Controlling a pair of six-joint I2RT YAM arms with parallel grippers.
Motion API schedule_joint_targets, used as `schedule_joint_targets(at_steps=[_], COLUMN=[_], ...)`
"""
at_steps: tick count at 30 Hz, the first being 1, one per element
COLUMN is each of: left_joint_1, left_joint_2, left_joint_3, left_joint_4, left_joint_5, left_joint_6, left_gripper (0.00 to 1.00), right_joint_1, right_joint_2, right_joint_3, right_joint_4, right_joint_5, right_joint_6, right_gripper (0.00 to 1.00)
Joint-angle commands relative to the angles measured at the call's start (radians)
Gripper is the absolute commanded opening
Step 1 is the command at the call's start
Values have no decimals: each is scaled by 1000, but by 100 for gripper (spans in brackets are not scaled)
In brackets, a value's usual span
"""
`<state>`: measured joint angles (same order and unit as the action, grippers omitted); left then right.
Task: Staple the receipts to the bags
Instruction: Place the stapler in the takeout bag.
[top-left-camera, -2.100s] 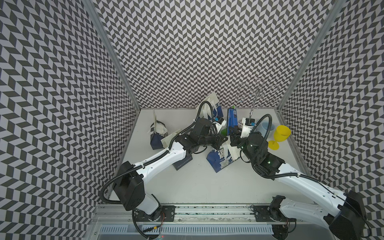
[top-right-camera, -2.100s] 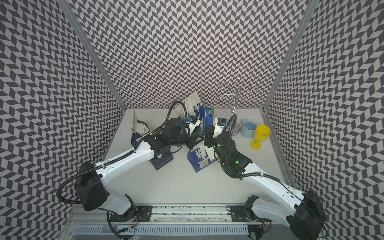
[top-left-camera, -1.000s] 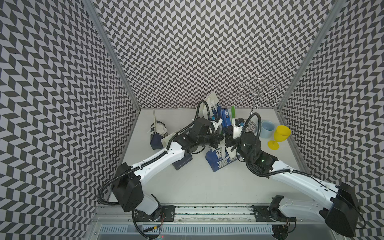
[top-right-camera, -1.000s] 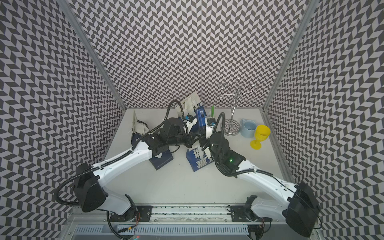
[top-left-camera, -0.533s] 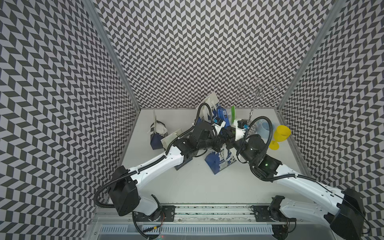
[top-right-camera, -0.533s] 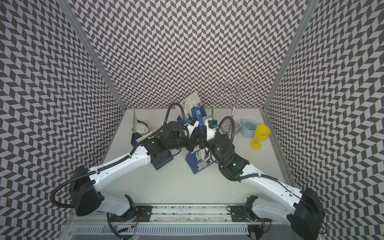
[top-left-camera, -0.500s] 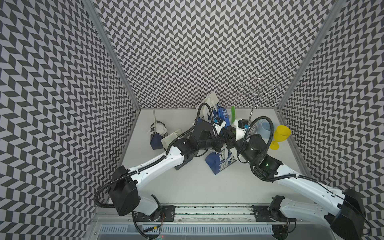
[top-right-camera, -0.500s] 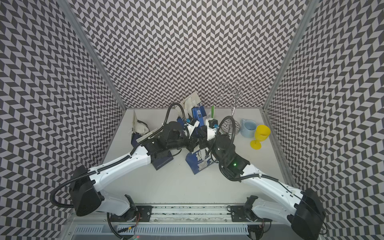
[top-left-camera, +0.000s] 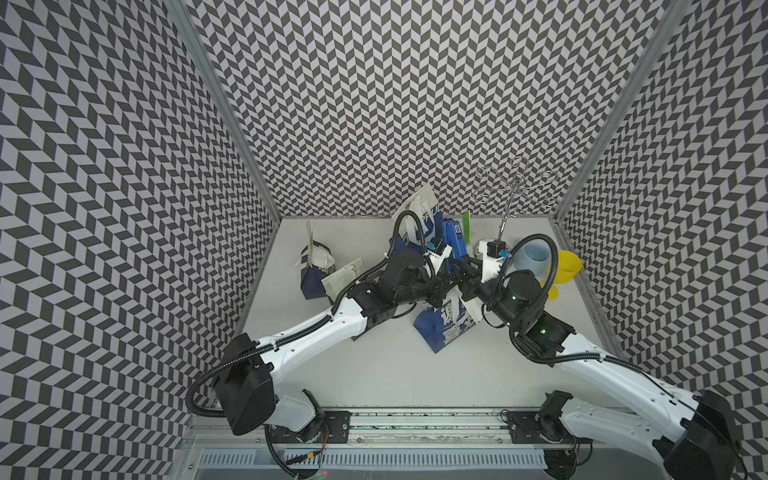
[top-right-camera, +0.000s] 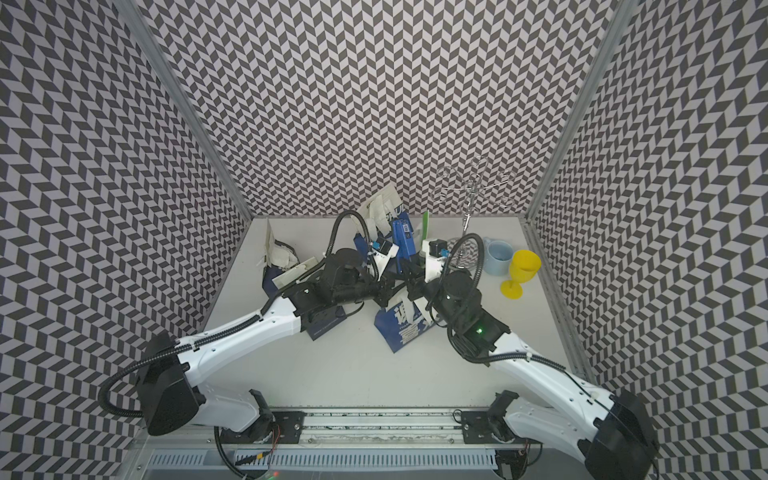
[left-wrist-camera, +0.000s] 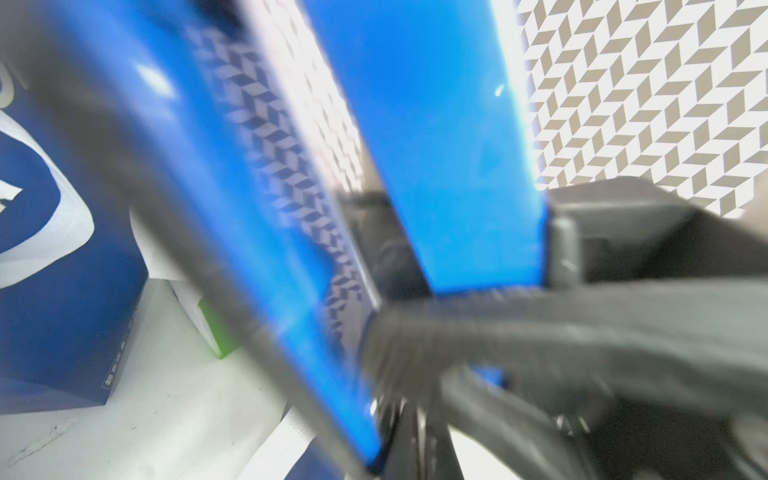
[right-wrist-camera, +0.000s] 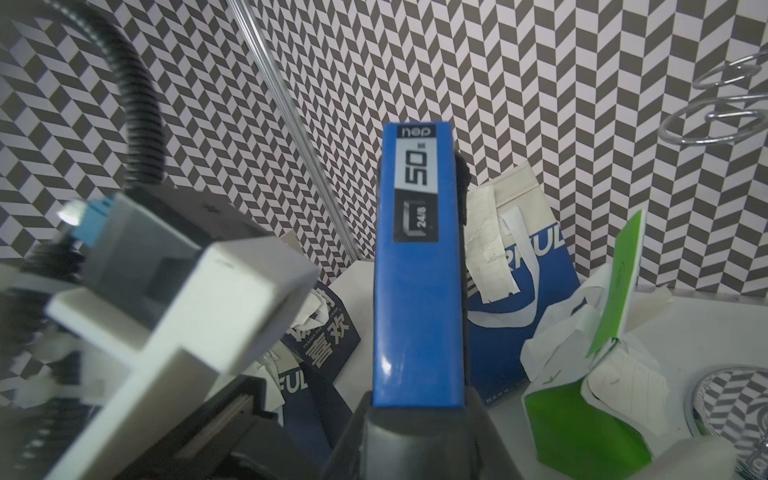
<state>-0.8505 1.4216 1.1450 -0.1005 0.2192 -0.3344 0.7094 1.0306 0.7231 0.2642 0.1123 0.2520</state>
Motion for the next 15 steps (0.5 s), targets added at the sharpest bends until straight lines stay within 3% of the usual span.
schedule_joint_targets(at_steps=[1, 15], left_joint_1=[16, 16], left_joint_2=[-45, -5], left_joint_3=[13, 46], left_joint_4=[107, 61], left_joint_5=[-48, -54], left_joint_6=[-12, -5], left_gripper=[0, 0], right_joint_1=[-24, -50], right_joint_2=[-61, -92], right_joint_3=[-14, -11], right_joint_4=[95, 86], right_joint_5=[-49, -128], right_joint_6=[49, 33], right_gripper=[0, 0])
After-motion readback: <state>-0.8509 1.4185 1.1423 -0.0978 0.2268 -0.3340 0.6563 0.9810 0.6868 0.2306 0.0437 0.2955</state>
